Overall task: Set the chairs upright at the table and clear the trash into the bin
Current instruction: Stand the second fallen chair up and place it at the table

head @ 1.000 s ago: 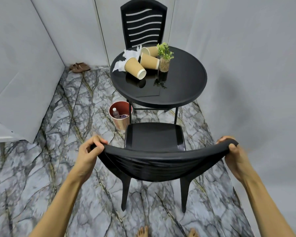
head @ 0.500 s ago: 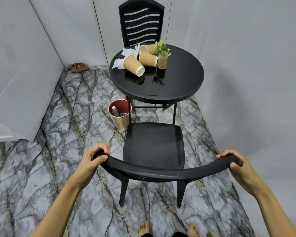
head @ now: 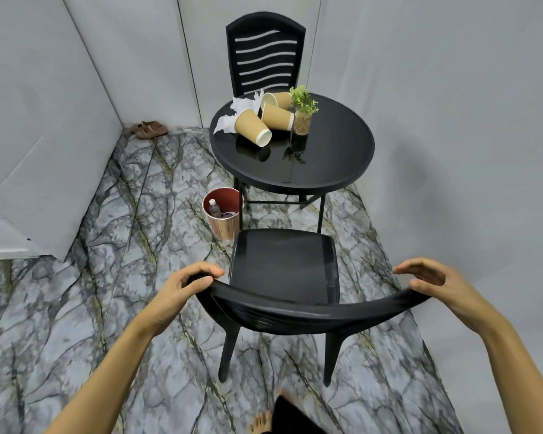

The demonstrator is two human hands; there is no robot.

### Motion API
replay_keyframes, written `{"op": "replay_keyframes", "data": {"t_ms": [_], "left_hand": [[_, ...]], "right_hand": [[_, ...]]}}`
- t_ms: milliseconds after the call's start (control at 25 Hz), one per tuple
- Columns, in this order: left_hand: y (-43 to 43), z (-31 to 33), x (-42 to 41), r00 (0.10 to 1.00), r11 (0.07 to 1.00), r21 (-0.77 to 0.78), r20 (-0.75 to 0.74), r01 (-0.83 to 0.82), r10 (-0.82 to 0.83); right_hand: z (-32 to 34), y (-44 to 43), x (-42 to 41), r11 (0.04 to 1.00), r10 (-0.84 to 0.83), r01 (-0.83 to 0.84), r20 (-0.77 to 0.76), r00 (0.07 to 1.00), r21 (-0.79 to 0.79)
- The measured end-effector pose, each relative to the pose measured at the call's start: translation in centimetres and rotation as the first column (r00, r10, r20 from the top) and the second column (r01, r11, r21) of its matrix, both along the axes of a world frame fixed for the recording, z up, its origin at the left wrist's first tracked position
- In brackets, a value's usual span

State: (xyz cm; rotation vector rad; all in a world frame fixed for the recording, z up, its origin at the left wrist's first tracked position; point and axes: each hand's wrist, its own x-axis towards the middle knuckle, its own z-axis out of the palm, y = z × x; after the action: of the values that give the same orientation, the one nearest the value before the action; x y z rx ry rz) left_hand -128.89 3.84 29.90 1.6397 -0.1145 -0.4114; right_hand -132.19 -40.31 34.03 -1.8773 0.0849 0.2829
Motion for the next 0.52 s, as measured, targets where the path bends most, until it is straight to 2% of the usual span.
{"op": "replay_keyframes", "data": {"t_ms": [160,280,400,520], "left_hand": [[-0.1,0.6,0.2,0.998,0.996,0.052,0.029,-0.066,0.064],[0.0,1.3,0.9,0.987,0.985,0.075,0.004,-0.158,0.159],[0.9,1.7,2.9,0.985,0.958,0.231,0.034,-0.171,0.168],[3.6,0.8,5.7,0.994,0.889,0.446,0.007,-0.098,0.106]], "right_hand": [[1.9,3.1,4.8,0.977,0.159,-0.157,0.002,0.987,-0.142],[1.9,7.1,8.7,0.935,0.299,-0.300,-0.033,0.954,-0.191],[1.3,12.4,12.7,0.861,0.425,-0.448,-0.143,0.894,-0.241],[-0.9,18.6,16.4,0.711,0.523,-0.599,-0.292,0.801,-0.369]]}}
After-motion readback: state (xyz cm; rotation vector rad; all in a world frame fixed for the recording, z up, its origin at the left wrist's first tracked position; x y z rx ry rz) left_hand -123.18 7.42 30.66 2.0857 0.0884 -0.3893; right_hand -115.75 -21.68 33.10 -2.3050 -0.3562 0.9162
